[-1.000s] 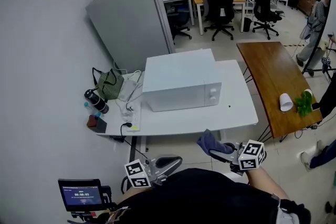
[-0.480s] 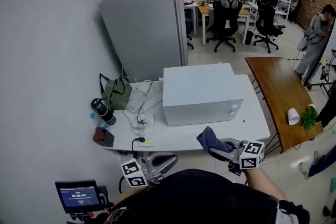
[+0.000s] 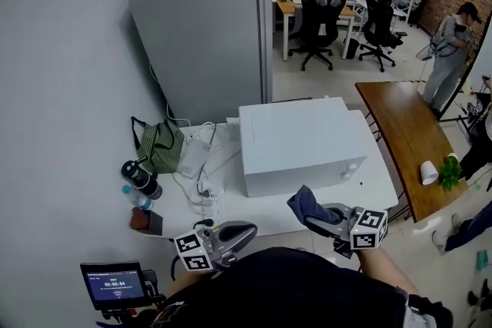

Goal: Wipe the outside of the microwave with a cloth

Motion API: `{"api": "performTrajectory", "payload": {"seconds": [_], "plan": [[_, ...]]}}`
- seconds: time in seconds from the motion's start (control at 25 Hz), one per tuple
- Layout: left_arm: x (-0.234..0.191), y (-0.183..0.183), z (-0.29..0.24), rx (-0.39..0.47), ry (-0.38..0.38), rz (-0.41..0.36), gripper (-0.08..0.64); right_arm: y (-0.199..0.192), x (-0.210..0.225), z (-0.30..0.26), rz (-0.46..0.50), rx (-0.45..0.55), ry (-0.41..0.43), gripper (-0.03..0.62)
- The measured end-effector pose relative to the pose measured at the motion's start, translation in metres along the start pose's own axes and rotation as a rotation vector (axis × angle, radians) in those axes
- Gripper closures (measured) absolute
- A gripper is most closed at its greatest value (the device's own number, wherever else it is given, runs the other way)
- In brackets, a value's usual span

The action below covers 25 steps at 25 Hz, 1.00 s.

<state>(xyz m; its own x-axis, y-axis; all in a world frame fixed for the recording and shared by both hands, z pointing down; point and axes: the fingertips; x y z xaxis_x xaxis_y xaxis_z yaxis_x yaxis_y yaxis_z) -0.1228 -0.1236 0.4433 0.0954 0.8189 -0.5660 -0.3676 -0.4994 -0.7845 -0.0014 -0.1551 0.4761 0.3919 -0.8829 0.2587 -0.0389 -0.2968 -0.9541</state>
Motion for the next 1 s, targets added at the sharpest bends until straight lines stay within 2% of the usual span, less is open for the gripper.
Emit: {"api": "performTrajectory", "payload": {"seconds": [0.2,0.36,0.48,0.64,0.8,1.0], "plan": [[-0.039,0.013,-0.046,0.010,0.034,-0.028,0.557,0.017,0.063,0.013,0.070,0.012,0.037,0.525],[-0.056,0.027,-0.089,0.041,0.128,-0.100,0.557,0.038,0.117,0.018,0.160,-0.010,0.119,0.525],[-0.071,0.029,-0.111,0.067,0.197,-0.100,0.557,0.056,0.151,0.021,0.251,-0.036,0.183,0.525],[-0.090,0.035,-0.127,0.061,0.231,-0.092,0.557,0.077,0.191,0.010,0.334,-0.083,0.173,0.525],[-0.094,0.046,-0.109,0.111,0.301,-0.095,0.557,0.090,0.194,-0.038,0.385,-0.112,0.241,0.525],[-0.100,0.055,-0.065,0.137,0.277,-0.126,0.557,0.080,0.180,-0.091,0.435,-0.172,0.256,0.525]]}}
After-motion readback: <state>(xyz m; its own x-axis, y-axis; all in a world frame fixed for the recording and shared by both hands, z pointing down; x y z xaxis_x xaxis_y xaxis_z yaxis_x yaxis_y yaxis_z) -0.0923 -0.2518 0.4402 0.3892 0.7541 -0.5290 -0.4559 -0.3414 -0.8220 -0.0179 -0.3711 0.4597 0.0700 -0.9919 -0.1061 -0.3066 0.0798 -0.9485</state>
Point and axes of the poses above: the fingertips, and each gripper's own axes: z backward along the fingers, x to its right, y out of its top, and after that the axes turned 6 degrees about z, right-handed
